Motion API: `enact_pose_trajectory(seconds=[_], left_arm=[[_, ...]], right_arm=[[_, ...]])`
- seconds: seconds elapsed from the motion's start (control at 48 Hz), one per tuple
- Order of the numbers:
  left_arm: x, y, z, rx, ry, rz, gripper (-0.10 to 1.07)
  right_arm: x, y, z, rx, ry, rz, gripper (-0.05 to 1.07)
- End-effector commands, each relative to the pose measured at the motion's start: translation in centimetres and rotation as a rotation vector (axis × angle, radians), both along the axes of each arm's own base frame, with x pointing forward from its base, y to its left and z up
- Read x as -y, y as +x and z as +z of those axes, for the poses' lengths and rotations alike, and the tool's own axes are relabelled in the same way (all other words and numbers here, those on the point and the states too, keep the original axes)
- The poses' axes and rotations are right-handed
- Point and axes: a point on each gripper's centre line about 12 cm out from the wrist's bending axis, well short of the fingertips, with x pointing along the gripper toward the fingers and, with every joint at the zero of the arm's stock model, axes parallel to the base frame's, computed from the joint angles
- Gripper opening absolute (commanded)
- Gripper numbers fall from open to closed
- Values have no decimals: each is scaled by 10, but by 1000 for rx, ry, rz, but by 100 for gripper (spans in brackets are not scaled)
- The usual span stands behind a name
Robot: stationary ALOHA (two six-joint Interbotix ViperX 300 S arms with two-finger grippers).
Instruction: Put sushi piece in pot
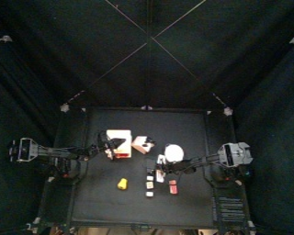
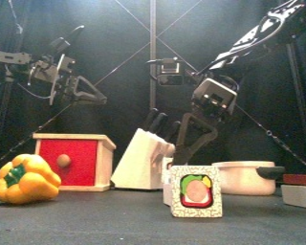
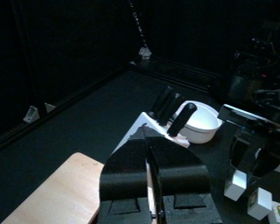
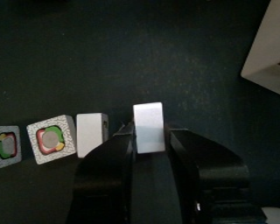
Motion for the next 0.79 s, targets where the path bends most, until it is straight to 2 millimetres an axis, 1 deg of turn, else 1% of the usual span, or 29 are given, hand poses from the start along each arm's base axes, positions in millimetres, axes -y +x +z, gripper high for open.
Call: enact_pose_trajectory(seconds=[0.0, 0.167, 0.312, 0.604, 0.771], left_arm=[[0, 2, 5, 15, 8, -2, 22], [-1, 2, 5, 15, 8, -1, 22], [-1, 2, 5, 15, 8, -1, 22], [0, 2, 5, 15, 8, -2, 22], [0, 2, 5, 16, 8, -4, 22]], right_arm=[[3, 2, 22, 71, 14, -8, 56], [6, -10, 35, 105, 37, -30, 56], [12, -30, 48, 171, 81, -60, 56], [26, -84, 67, 343, 188, -142, 56], [30, -110, 74, 428, 229, -182, 56]])
